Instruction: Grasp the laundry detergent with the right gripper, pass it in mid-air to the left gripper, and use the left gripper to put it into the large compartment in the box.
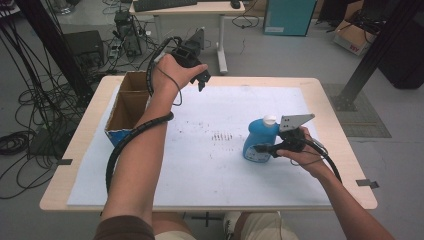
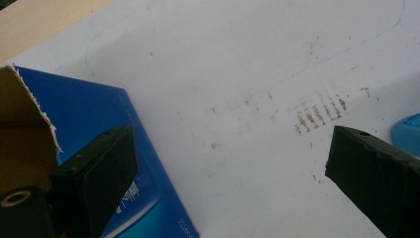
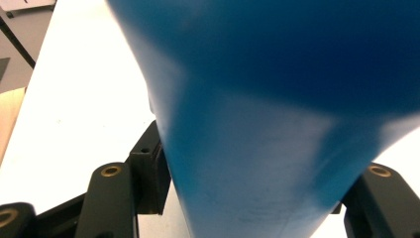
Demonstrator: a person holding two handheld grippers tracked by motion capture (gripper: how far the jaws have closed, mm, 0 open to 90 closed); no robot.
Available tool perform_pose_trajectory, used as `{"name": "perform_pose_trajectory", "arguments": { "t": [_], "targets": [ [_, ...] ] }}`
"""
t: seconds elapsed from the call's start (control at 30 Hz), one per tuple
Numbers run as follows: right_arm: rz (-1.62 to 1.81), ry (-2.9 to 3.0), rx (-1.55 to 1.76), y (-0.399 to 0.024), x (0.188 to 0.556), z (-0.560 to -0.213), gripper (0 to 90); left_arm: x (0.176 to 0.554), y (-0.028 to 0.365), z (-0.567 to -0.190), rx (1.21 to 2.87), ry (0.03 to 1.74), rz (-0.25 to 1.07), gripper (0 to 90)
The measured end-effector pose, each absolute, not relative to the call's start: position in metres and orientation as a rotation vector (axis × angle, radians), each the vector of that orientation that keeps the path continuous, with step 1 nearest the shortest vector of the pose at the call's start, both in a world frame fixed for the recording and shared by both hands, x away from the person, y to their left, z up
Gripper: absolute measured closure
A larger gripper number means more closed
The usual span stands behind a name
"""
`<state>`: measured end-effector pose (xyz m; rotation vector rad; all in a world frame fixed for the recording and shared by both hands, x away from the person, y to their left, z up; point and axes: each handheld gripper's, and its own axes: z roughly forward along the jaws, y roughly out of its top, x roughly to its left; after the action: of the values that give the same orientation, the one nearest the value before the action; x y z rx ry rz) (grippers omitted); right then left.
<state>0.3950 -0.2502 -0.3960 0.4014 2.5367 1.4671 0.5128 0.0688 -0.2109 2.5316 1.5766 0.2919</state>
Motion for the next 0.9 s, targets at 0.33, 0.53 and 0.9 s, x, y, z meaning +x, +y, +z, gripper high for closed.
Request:
{"name": "perform_pose_trajectory", "arguments": {
  "t": [0.33,0.53,0.9],
  "targets": [
    [1.464,2.54,0.389,-0.2501,0.3957,-0.3956,40.6,0.513,0.0703,-0.2121,2.539,1.583,0.299,6.4],
    [1.461,2.544,0.393,-0.2499,0.3956,-0.3952,40.9,0.5121,0.0707,-0.2104,2.535,1.584,0.301,6.4],
    [1.456,2.546,0.387,-0.2503,0.3956,-0.3952,41.6,0.5117,0.071,-0.2106,2.538,1.584,0.307,6.4]
  ]
}}
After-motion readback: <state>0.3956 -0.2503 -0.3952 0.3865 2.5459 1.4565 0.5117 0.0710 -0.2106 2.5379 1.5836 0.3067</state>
